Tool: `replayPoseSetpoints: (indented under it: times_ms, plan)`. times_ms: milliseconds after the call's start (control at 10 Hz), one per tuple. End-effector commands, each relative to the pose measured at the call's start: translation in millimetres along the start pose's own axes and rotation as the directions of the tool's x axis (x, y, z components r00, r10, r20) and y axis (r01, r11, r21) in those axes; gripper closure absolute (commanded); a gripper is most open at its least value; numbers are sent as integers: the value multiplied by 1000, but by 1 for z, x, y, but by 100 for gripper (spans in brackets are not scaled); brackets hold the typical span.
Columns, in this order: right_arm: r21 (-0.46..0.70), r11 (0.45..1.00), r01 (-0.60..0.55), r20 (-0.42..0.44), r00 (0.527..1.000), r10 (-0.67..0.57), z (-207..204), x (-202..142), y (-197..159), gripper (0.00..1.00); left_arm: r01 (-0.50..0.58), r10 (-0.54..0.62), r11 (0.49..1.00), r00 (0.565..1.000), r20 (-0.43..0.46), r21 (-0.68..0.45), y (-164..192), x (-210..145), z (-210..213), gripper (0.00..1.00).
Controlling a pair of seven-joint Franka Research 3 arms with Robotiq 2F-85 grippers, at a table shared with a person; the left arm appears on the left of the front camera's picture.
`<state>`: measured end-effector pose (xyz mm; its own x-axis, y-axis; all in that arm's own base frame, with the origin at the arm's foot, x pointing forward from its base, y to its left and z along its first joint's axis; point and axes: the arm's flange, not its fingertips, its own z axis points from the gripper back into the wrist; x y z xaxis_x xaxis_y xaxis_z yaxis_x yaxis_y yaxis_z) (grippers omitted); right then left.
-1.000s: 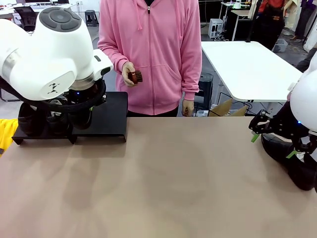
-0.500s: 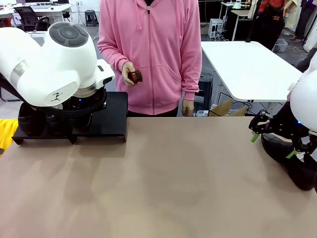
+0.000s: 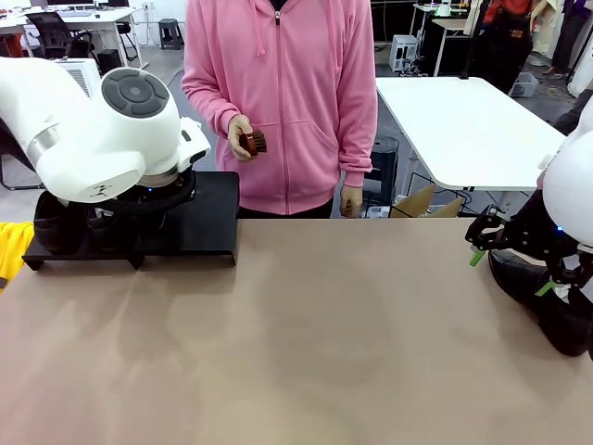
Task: Organize the shoes by placing them on the stand.
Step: Place the Shoe from the middle of the table onto the Shoes Stand.
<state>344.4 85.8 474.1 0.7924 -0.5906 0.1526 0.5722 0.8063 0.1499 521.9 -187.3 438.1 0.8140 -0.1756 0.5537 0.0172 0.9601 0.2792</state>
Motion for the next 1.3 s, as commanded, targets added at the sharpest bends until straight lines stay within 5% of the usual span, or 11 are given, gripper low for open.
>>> replayPoseSetpoints:
  times_ms: [0,1100,1200]
  plan:
    - [17,1000,-19,-6,1000,19,0,1,0,0,-14,14,1000,999,29,13,-7,9,-16,100]
    - [17,1000,-19,-6,1000,19,0,1,0,0,-24,24,1000,999,-29,6,-10,4,-39,100]
    - [17,1000,-19,-6,1000,19,0,1,0,0,-19,19,1000,999,-36,-1,-10,5,-40,91]
